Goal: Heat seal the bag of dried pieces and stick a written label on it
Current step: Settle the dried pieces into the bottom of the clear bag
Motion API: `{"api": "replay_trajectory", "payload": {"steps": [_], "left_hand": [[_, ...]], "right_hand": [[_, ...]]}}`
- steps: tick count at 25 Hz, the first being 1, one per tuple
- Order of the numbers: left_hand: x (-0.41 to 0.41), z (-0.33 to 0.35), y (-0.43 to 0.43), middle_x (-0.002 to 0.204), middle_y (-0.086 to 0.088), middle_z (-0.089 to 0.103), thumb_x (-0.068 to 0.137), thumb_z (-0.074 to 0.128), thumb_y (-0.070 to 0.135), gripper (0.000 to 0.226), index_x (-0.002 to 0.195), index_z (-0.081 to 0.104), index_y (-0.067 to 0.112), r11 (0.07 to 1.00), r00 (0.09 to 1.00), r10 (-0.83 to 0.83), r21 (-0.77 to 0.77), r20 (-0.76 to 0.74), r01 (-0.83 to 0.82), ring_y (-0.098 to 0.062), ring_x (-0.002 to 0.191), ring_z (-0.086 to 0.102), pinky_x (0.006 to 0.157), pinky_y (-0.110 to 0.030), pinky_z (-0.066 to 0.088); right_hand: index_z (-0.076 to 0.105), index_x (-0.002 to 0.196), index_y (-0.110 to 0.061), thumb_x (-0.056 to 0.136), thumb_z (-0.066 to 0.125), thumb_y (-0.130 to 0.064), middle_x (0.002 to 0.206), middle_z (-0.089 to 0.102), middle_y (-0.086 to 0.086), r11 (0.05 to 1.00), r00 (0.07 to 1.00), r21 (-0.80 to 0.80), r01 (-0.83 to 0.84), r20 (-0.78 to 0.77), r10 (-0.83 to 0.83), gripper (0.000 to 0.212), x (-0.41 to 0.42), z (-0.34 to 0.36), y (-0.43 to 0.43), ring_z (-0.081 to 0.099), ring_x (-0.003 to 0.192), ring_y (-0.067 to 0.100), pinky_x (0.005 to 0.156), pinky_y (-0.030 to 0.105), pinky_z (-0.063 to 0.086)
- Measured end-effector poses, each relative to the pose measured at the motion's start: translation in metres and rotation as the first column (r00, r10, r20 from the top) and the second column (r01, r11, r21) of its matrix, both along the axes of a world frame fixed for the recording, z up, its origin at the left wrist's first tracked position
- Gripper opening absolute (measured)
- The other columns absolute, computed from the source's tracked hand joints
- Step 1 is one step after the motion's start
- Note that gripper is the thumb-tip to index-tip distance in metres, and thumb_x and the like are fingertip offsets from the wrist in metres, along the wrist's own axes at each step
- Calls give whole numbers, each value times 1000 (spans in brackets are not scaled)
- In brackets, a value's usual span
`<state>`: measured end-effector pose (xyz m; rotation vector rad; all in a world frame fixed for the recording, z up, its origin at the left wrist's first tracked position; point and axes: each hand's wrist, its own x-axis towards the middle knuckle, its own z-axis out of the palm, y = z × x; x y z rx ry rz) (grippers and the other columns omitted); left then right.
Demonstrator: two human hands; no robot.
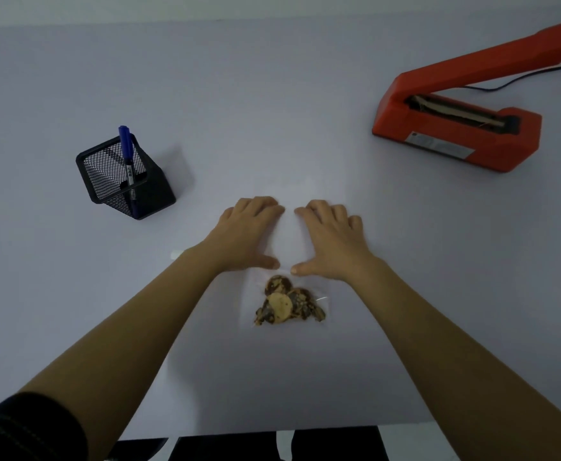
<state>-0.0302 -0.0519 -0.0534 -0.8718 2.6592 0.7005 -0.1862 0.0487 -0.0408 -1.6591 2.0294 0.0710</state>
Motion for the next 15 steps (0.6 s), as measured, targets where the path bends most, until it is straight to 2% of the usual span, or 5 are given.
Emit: {"api": "replay_trajectory", "payload": {"steps": [4,9,11,13,15], "left_hand": [[-14,2,-14,149,2,12,49,75,67,120,143,10,29,998,986,-7,-64,164,17,-27,132,16,101,-54,27],[-23,9,-19,149,2,5,41,75,71,130,142,2,35,997,963,-4,-77,270,26,-31,130,15,92,-59,34],[-19,10,-16,150,2,6,44,75,70,127,142,2,35,996,967,7,-86,253,16,-31,131,15,93,-60,33],[-11,13,-7,147,1,15,49,75,67,117,141,9,36,993,981,54,-113,186,-34,-30,128,19,93,-58,34],[-2,15,11,137,1,30,58,74,59,91,132,27,35,981,987,124,-160,100,-107,-27,121,28,91,-54,36]], "right_hand": [[6,143,-20,50,78,-63,145,12,7,989,992,138,-62,-96,75,125,-6,4,-23,22,125,32,101,45,25],[-8,144,-17,45,80,-64,152,-4,10,975,991,215,-57,-106,81,141,-6,5,-35,13,132,36,108,48,18],[-14,144,-15,48,78,-65,153,-5,12,983,992,179,-31,-116,52,142,-4,3,-27,13,133,36,107,48,20],[-17,143,-15,52,78,-62,149,6,13,997,996,78,26,-85,-19,140,-1,1,-13,20,129,34,101,46,26],[-4,145,-16,58,78,-55,138,24,12,994,995,-64,85,-39,-87,126,6,-1,5,30,119,31,92,41,31]]}}
